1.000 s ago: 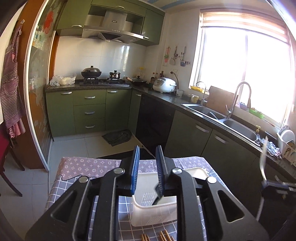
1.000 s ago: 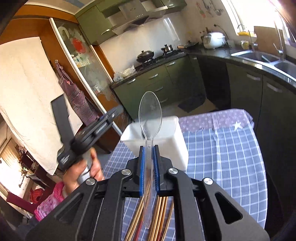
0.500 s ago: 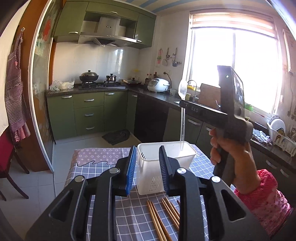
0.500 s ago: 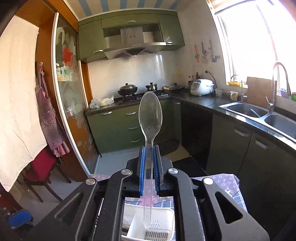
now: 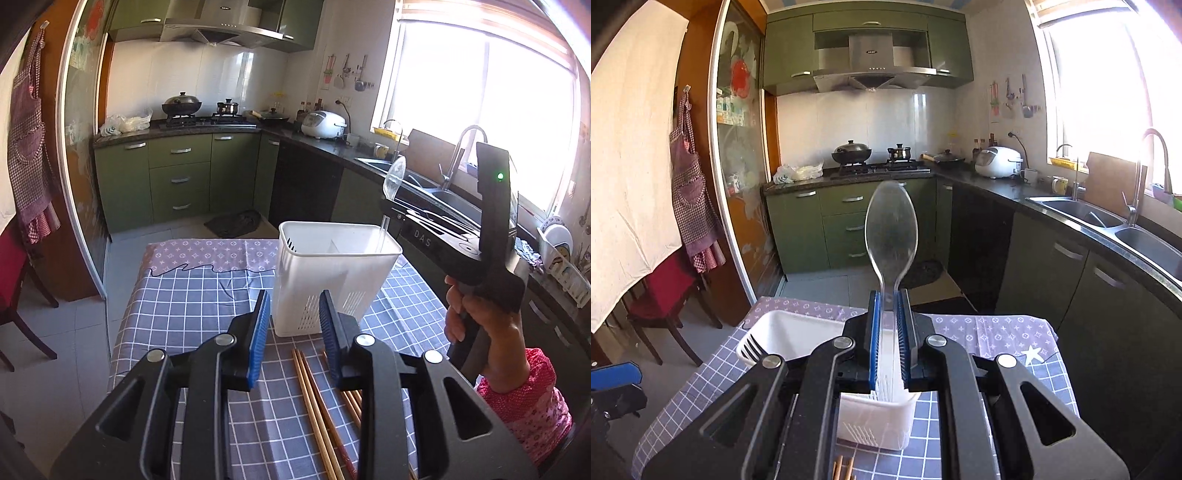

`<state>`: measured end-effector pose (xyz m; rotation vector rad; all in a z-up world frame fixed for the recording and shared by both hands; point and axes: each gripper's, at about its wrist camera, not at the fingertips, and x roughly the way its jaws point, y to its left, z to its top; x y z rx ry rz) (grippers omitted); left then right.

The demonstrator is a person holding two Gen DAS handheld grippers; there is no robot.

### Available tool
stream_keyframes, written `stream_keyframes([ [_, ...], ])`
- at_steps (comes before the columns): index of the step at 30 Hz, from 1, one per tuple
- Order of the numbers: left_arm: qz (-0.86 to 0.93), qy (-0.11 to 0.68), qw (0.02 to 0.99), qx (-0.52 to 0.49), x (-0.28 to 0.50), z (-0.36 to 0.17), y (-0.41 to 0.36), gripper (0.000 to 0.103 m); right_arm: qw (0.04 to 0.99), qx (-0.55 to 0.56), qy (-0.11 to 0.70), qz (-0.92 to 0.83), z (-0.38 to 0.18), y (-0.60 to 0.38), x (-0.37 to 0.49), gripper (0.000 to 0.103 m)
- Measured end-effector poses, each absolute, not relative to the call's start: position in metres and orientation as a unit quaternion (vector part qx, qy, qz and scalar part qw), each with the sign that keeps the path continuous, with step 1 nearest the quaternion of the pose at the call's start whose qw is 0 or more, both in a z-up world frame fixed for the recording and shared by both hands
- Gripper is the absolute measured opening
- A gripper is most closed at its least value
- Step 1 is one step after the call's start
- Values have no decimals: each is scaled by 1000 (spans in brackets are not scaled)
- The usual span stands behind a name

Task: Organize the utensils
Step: 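Lower the spoon into the white holder and open the right tool, then grasp one wooden chopstick with the left tool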

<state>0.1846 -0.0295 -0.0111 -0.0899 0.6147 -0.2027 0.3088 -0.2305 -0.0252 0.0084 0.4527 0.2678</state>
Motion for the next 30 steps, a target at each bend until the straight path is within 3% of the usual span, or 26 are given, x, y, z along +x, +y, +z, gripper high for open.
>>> stream_keyframes([
  [4, -96, 309, 945, -37, 178, -15, -28, 26, 962, 7, 234, 137, -35, -234, 302, 11],
  [6, -93, 312, 945, -35, 176, -15, -27, 26, 962, 8, 235, 140, -35, -236, 299, 25],
  [9, -91, 318, 943, -36, 173, -17, -26, 27, 962, 5, 234, 140, -33, -237, 293, 34],
  [14, -94, 337, 936, -39, 172, -21, -28, 31, 962, 14, 233, 139, -24, -245, 281, 34],
  [18, -99, 378, 919, -43, 179, -33, -28, 35, 961, 46, 234, 141, -14, -268, 255, 44],
  [23, -101, 471, 875, -51, 198, -73, -36, 37, 941, 59, 303, 139, -37, -295, 224, 45],
  [26, -107, 517, 848, -50, 211, -99, -45, 36, 927, 55, 348, 131, -68, -307, 212, 45],
  [28, -104, 542, 832, -52, 220, -115, -50, 23, 918, 57, 372, 128, -87, -313, 208, 45],
  [30, -104, 563, 818, -57, 227, -129, -53, 21, 910, 60, 391, 126, -104, -318, 206, 45],
])
